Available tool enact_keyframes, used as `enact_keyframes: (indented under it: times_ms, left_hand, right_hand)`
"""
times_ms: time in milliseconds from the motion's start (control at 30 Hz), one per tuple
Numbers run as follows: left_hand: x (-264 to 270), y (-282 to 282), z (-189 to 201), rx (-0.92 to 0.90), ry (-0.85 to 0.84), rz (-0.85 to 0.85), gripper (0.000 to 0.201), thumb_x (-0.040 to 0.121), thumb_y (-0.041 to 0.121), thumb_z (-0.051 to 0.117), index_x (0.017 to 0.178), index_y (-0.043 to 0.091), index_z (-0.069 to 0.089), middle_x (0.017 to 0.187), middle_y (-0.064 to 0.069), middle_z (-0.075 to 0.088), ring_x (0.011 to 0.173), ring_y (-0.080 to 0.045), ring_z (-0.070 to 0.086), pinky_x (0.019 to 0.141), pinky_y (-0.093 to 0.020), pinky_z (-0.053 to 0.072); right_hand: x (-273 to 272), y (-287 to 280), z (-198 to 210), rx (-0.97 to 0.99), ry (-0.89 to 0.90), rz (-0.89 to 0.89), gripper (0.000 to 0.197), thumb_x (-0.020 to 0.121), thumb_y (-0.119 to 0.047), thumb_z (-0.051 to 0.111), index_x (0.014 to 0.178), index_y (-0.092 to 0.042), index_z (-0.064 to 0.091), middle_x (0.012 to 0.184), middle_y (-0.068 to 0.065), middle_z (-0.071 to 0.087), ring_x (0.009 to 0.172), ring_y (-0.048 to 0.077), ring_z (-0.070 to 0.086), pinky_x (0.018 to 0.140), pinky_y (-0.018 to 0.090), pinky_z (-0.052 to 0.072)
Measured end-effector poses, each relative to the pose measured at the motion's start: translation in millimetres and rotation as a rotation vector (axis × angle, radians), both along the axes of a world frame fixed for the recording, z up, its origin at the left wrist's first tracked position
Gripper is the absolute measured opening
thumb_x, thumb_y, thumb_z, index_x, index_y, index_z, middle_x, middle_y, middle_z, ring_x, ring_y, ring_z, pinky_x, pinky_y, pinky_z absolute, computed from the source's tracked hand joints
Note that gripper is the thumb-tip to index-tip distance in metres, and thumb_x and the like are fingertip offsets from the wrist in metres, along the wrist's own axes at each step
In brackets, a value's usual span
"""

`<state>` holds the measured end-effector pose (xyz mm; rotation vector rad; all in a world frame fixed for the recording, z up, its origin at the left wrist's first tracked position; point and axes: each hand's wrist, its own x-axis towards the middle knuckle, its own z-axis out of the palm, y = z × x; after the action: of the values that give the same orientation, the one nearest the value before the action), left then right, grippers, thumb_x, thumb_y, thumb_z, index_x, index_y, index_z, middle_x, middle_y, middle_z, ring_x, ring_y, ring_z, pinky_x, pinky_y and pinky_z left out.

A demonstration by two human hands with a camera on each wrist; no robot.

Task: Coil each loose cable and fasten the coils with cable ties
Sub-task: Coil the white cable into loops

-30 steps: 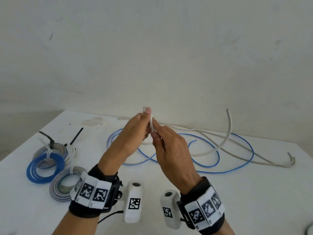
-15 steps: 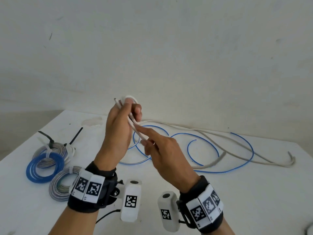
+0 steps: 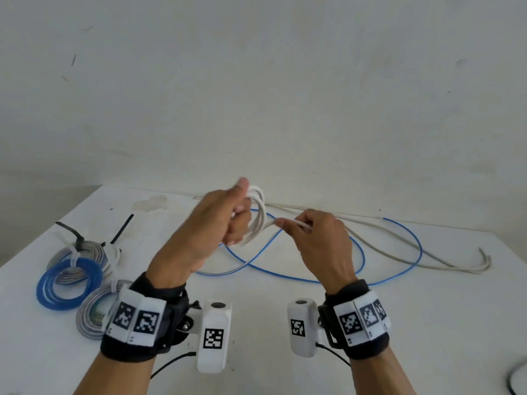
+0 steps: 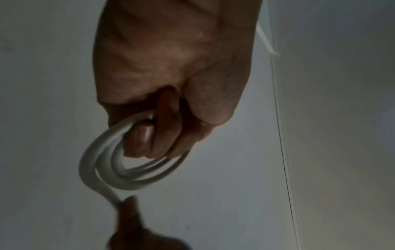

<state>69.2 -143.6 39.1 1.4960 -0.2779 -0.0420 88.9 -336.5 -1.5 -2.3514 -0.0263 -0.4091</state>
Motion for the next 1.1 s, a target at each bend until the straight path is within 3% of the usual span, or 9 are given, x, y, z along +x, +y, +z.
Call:
enact_keyframes:
  times_ms: [100,233,367,500,600,733,933,1033,1100]
  left_hand:
    - [-4,-10,-6,0.286,-0.163,0.002,0.051,0.106,0.043,0.036,0.067,0.013,0.025,0.056,0.002,0.019,0.051,-0.016,0.016,0.050,-0.027,0.018]
    - [-5,-22,-15,0.466,-0.266,0.164,0.049,0.104,0.050,0.038,0.067,0.018,0.037,0.057,0.010,0.031,0.052,-0.010,0.032,0.055,-0.024,0.031]
    - [-1,-28,-20,0.360,-0.227,0.248,0.068,0.097,0.069,0.035,0.079,0.005,0.045,0.065,0.002,0.039,0.060,-0.014,0.039,0.062,-0.039,0.039]
    - [-4,-25,-15,0.265,-0.226,0.327,0.048,0.101,0.053,0.042,0.072,0.017,0.031,0.058,0.013,0.030,0.057,-0.009,0.032,0.054,-0.020,0.032]
    - [-3,-23,-14,0.176,-0.169,0.342,0.045,0.101,0.050,0.048,0.075,0.016,0.033,0.064,0.005,0.028,0.059,-0.012,0.030,0.053,-0.021,0.031]
    - [-1,-21,-15,0.123,-0.113,0.361,0.042,0.098,0.048,0.057,0.076,0.018,0.036,0.065,0.008,0.035,0.059,-0.009,0.036,0.055,-0.021,0.035]
    - [-2,-23,-9,-0.104,-0.047,0.271,0.035,0.106,0.033,0.045,0.100,-0.001,0.050,0.079,0.000,0.062,0.067,-0.011,0.059,0.057,-0.021,0.050]
    - [-3,-22,-4,-0.220,-0.028,0.290,0.035,0.108,0.031,0.042,0.083,0.006,0.045,0.071,-0.007,0.051,0.059,-0.016,0.056,0.052,-0.026,0.050]
    - [-1,-21,-7,-0.199,-0.027,0.310,0.041,0.107,0.035,0.044,0.074,0.010,0.036,0.066,-0.008,0.041,0.057,-0.019,0.050,0.054,-0.034,0.049]
  right_hand:
    - [-5,6,5,0.330,-0.102,0.139,0.036,0.095,-0.042,0.069,0.072,-0.014,0.069,0.045,-0.015,0.047,0.048,0.006,0.038,0.051,0.022,0.034]
    - [-21,24,13,0.372,-0.164,0.288,0.034,0.106,-0.019,0.050,0.075,-0.017,0.064,0.053,-0.018,0.046,0.054,0.004,0.040,0.056,0.016,0.031]
    - [-36,50,10,0.302,-0.243,0.336,0.031,0.110,-0.017,0.039,0.084,-0.013,0.057,0.062,-0.008,0.050,0.059,0.014,0.043,0.057,0.028,0.036]
    - [-40,67,0,0.269,-0.324,0.306,0.027,0.108,-0.022,0.036,0.096,-0.016,0.060,0.074,-0.006,0.056,0.071,0.017,0.050,0.062,0.036,0.043]
    - [-41,71,-6,0.026,-0.399,0.247,0.033,0.106,-0.025,0.035,0.126,-0.021,0.061,0.082,-0.008,0.053,0.072,0.014,0.047,0.059,0.033,0.043]
    - [-43,76,-11,-0.103,-0.454,0.250,0.021,0.096,-0.007,0.046,0.110,-0.012,0.061,0.086,-0.002,0.048,0.070,0.019,0.043,0.051,0.043,0.045]
    - [-39,73,-11,0.014,-0.679,0.220,0.020,0.097,-0.016,0.061,0.114,-0.014,0.072,0.089,-0.002,0.057,0.072,0.016,0.053,0.054,0.034,0.048]
    - [-28,62,-13,0.077,-0.702,0.211,0.011,0.090,-0.025,0.076,0.094,-0.014,0.076,0.080,-0.001,0.057,0.067,0.018,0.056,0.053,0.039,0.047]
    - [-27,56,-9,0.125,-0.626,0.275,0.016,0.085,-0.030,0.079,0.085,-0.015,0.075,0.076,-0.006,0.054,0.066,0.012,0.053,0.057,0.032,0.045]
